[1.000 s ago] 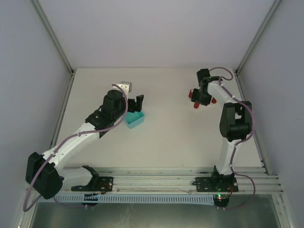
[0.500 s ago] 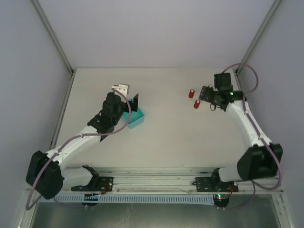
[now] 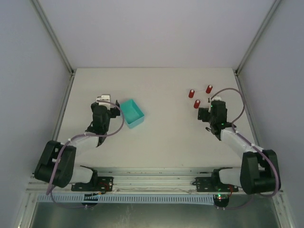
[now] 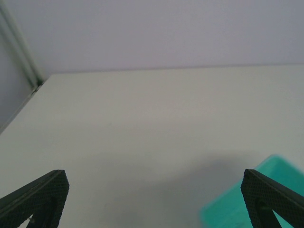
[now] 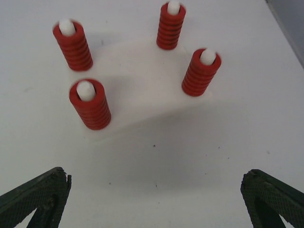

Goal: Install the large spring

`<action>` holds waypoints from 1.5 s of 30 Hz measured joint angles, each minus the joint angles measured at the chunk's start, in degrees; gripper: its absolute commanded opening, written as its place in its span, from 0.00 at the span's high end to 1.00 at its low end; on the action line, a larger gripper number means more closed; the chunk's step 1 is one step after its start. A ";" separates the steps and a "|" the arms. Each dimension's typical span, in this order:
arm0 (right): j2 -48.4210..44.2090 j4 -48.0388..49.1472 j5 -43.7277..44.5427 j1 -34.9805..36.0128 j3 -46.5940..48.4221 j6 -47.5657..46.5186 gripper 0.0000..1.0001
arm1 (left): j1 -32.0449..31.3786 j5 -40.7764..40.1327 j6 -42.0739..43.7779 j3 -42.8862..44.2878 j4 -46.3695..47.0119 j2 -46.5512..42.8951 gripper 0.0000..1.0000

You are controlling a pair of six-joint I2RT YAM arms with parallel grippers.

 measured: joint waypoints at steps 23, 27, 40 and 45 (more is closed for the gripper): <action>19.63 42.47 -3.80 -3.54 -12.33 -5.22 0.01 | 10.01 2.27 2.93 -9.07 14.80 7.52 0.01; 19.63 43.52 -3.72 -3.54 -12.33 -4.85 0.01 | 10.36 3.02 2.62 -10.16 20.15 11.47 0.01; 19.63 44.06 -3.69 -3.54 -12.33 -4.68 0.01 | 13.64 5.68 0.37 -14.25 31.04 13.29 0.01; 19.63 44.06 -3.69 -3.54 -12.33 -4.68 0.01 | 13.64 6.05 -0.04 -14.27 32.35 13.31 0.01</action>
